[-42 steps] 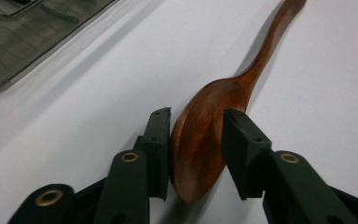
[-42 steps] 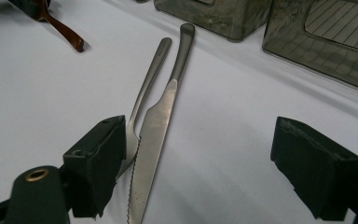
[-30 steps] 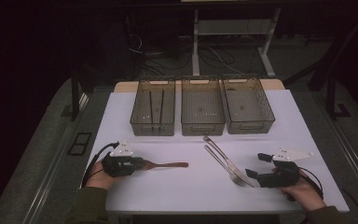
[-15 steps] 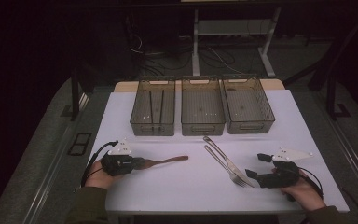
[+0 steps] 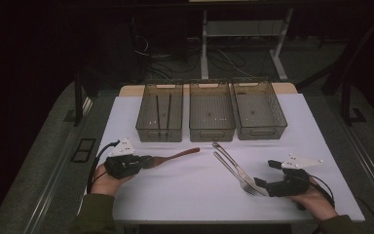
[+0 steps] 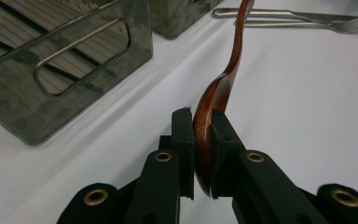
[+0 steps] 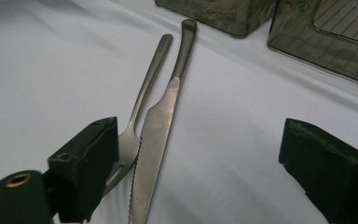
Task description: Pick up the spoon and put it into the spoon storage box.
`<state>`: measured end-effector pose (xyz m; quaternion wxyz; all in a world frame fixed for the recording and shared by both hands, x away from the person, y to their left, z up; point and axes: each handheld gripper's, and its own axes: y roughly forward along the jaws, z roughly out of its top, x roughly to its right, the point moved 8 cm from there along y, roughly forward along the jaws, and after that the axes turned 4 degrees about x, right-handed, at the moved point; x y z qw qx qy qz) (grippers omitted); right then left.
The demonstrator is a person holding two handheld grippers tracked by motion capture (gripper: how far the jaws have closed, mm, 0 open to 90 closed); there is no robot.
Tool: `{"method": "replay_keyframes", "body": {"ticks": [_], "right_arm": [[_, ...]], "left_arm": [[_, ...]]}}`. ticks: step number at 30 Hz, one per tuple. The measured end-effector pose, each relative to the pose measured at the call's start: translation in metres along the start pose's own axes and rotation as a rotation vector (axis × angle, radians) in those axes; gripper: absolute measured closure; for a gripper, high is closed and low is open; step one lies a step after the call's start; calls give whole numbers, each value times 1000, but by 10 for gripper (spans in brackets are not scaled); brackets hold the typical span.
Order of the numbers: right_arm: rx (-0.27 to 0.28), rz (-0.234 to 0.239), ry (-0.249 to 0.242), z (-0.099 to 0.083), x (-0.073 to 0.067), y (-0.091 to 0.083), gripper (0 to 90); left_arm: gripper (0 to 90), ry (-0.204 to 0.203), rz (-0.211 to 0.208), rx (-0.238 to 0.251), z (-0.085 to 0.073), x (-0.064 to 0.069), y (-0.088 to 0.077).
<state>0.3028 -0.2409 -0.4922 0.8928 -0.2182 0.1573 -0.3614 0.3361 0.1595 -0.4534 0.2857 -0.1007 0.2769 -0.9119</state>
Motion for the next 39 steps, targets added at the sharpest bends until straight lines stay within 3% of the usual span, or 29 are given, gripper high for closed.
{"method": "replay_keyframes", "body": {"ticks": [6, 27, 39], "right_arm": [[8, -22, 9, 2, 1, -1, 110], [-9, -19, -9, -1, 1, 3, 110], [-7, -22, -2, -1, 2, 2, 110]], "left_arm": [[818, 7, 10, -4, 9, 7, 7], [817, 27, 22, 46, 44, 25, 36], [817, 50, 49, 75, 76, 18, 54]]}}
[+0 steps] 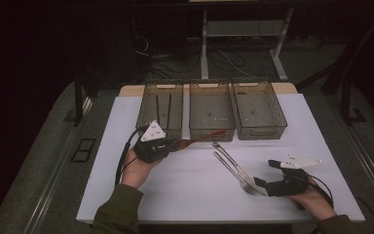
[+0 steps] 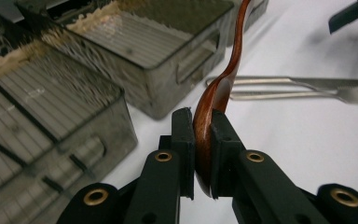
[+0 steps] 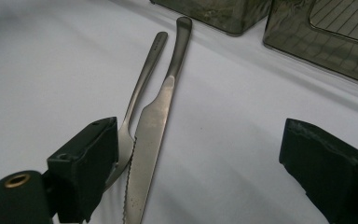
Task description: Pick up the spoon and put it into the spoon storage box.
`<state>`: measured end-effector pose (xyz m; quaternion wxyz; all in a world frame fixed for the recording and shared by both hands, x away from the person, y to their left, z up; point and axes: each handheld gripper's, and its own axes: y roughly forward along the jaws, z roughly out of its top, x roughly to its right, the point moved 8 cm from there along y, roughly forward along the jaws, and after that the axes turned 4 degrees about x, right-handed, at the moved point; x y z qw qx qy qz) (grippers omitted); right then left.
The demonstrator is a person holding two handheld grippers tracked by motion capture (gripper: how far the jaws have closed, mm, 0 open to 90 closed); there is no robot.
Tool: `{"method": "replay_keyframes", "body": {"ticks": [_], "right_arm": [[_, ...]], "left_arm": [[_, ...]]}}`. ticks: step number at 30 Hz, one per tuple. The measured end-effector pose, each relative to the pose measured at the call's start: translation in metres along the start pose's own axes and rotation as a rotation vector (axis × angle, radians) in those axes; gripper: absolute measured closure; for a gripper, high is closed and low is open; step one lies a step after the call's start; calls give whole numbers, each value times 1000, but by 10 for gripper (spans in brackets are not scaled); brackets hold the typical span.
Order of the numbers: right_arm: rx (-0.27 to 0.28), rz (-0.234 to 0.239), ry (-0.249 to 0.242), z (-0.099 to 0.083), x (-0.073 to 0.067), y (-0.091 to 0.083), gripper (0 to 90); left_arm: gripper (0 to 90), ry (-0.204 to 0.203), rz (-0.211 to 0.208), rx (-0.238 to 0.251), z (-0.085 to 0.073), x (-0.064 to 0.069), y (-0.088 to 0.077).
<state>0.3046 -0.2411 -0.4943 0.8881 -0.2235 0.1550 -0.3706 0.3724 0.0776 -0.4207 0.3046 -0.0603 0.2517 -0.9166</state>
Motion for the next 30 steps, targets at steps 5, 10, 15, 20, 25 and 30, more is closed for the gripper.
{"method": "replay_keyframes", "body": {"ticks": [5, 10, 15, 20, 25, 30], "right_arm": [[2, 2, 2, 0, 1, -1, 110], [6, 0, 7, 1, 1, -2, 110], [7, 2, 7, 1, 1, -2, 110], [12, 1, 10, 1, 1, -3, 110], [13, 0, 11, 1, 2, -3, 110], [16, 3, 13, 2, 2, -3, 110]], "left_arm": [[818, -10, 33, 10, 16, -8, 11], [817, -31, 71, 22, 32, -18, 22], [818, -48, 106, 14, 44, -29, 36], [818, -53, 156, -12, 50, -40, 51], [818, -56, 208, -46, 50, -49, 70], [817, -55, 241, -82, 50, -54, 89]]}}
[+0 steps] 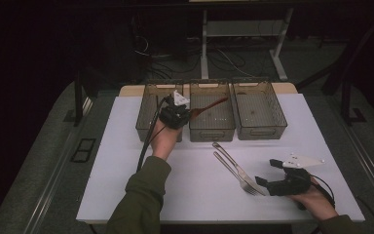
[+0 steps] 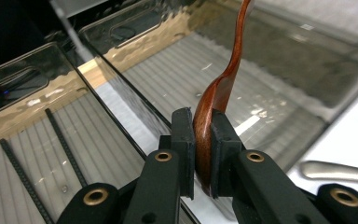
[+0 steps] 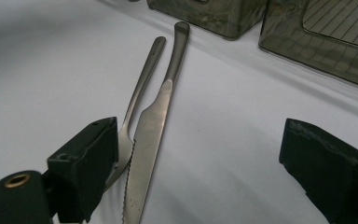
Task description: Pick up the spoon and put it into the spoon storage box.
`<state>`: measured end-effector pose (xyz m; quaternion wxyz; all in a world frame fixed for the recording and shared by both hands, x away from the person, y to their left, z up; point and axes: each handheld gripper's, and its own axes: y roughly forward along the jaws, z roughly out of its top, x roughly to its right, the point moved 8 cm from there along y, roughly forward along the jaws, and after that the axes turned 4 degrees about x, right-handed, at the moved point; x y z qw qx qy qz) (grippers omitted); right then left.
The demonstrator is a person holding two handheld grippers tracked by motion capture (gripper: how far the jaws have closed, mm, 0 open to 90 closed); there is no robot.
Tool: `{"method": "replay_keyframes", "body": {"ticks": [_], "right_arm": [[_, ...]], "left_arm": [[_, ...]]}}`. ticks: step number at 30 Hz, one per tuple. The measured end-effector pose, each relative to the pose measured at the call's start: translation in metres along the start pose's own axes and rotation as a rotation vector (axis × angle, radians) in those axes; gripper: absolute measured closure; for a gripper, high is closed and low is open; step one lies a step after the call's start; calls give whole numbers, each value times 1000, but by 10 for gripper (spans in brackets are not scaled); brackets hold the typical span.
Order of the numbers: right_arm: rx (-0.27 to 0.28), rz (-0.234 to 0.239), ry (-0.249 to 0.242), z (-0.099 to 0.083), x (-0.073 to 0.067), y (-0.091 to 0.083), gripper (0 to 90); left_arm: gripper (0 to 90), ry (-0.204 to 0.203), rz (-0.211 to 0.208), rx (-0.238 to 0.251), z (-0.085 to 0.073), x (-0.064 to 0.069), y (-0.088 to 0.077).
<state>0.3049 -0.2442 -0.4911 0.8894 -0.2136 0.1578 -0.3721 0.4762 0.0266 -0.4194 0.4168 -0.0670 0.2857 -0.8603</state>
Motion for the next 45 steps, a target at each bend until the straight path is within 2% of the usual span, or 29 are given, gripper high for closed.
{"method": "replay_keyframes", "body": {"ticks": [3, 5, 8, 16, 19, 20, 24, 30, 33, 36, 38, 42, 45], "right_arm": [[3, 0, 0, 0, 0, -1, 110], [4, -2, 1, 1, 0, -1, 110], [9, -3, 2, 1, 1, -2, 110], [10, 0, 4, 2, 1, -3, 110], [11, -1, 5, 2, 1, -3, 110], [11, -1, 5, 2, 1, -3, 110], [10, 0, 4, 2, 1, -3, 110], [7, -1, 8, 2, 1, -2, 110], [3, -1, 9, 1, 2, -1, 110], [5, -2, 9, 1, 2, -2, 110], [5, -4, 10, 1, 2, -2, 110], [3, -4, 11, 1, 2, -1, 111], [2, -5, 10, 0, 2, -1, 110]], "left_arm": [[817, 1, 0, -24, 0, 2, 9], [816, -15, -5, -30, 0, 5, 13], [816, -14, -11, -35, 1, 8, 18], [781, -13, -36, -57, -3, 12, 24], [758, -9, -37, -51, -2, 12, 24], [748, -19, -41, -43, -1, 13, 23], [699, -18, -63, -25, 2, 14, 20], [599, -18, -120, -5, 3, 17, 11], [545, -5, -148, 4, 3, 19, 6], [502, -10, -186, 20, 3, 22, -1], [482, 5, -197, 24, 3, 23, -6], [437, -3, -234, 54, 2, 28, -16], [405, 1, -255, 58, -2, 31, -23]]}}
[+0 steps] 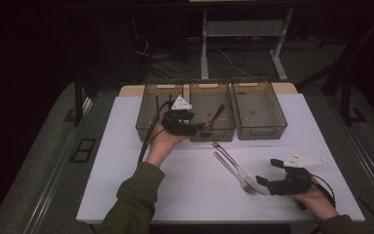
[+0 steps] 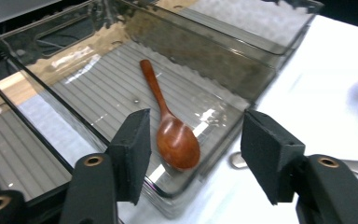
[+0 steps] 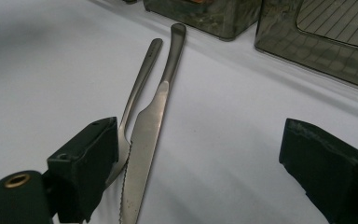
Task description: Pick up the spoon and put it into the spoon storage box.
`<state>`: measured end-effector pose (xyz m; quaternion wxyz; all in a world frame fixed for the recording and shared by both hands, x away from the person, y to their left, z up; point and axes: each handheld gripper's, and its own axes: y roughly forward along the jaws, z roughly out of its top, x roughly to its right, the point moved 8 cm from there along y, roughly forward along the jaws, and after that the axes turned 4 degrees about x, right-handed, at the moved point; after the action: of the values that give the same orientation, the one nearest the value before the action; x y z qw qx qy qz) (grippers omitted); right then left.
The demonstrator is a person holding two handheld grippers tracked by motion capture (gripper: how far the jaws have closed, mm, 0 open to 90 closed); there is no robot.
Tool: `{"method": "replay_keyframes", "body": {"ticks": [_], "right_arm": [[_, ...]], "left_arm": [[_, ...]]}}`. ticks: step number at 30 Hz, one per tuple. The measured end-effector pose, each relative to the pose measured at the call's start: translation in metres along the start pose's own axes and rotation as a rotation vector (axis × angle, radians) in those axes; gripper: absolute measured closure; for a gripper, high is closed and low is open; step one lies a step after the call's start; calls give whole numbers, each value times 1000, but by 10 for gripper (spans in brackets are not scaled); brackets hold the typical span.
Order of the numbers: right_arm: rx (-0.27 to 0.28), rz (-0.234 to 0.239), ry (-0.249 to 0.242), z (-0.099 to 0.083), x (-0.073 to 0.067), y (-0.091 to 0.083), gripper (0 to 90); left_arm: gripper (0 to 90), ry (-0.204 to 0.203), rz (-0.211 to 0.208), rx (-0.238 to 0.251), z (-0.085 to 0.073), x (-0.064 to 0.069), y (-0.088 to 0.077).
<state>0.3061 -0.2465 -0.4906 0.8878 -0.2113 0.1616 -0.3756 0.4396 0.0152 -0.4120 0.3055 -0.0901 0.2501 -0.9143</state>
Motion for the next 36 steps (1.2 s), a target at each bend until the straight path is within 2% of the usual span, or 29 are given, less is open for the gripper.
{"method": "replay_keyframes", "body": {"ticks": [1, 5, 9, 13, 14, 18, 20, 27, 30, 36], "right_arm": [[0, -1, 3, 0, 0, 0, 110], [2, 2, 5, 0, 0, 0, 110], [-1, 1, 1, -2, -1, -1, 110], [1, 0, 8, -2, -1, -2, 110], [8, -3, -5, -1, 0, -2, 110], [9, -2, 3, -1, -1, -3, 110], [9, -2, 1, -1, -1, -3, 110], [7, -2, -2, -1, -1, -3, 111], [8, 0, -2, -1, -1, -3, 110], [11, -1, 2, 0, 0, -4, 110]], "left_arm": [[396, -8, -4, 8, -1, 2, -2], [359, 13, -17, 5, -6, 9, -11], [331, -3, -40, 26, -12, 17, -20], [301, 4, -49, 42, -21, 25, -29], [295, 11, -49, 39, -24, 26, -32], [276, -8, -53, 60, -40, 31, -43], [264, -3, -52, 53, -48, 31, -48], [218, -33, -80, 83, -68, 38, -66], [188, -44, -81, 92, -76, 40, -73], [128, -37, -70, 99, -92, 44, -85]]}}
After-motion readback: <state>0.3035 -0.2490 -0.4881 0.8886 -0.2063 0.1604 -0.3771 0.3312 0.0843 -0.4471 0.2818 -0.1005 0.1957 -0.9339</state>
